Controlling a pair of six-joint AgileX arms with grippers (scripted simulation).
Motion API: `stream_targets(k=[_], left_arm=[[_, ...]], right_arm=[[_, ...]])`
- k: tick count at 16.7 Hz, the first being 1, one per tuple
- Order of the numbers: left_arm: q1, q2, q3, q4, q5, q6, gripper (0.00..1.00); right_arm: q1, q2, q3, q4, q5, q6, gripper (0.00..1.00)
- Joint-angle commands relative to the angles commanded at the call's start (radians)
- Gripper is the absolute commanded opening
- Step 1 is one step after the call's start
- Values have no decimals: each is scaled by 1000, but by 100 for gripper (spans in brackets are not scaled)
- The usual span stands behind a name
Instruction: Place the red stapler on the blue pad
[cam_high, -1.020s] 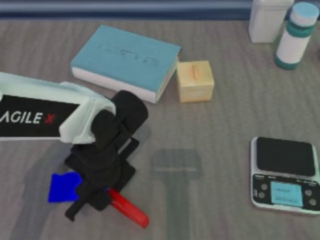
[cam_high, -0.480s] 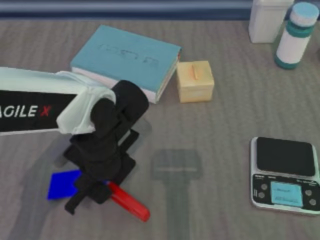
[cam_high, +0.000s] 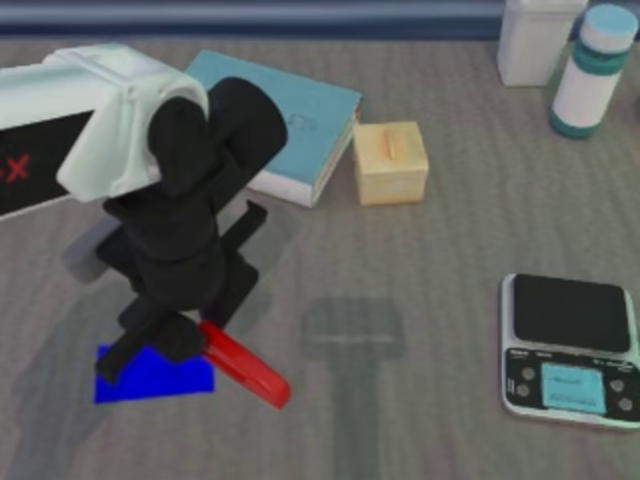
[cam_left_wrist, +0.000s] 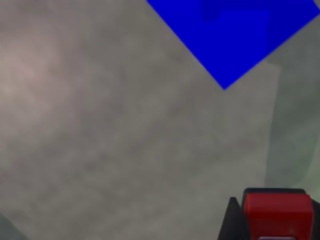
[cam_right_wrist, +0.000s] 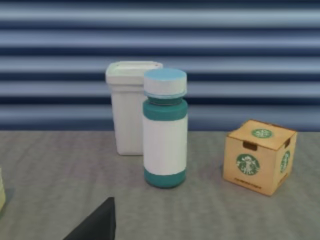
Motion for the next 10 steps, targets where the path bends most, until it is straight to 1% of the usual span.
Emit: stream_targets(k=[6,8,10], left_arm=[[-6,3,1,-2,0,11,0],[-8,13,11,-7,0,60,0],[-10,27,28,-15,-1,145,0]], right_arm=[[0,0,0,0,0,0,100],[0,0,0,0,0,0,100],[0,0,0,0,0,0,100]])
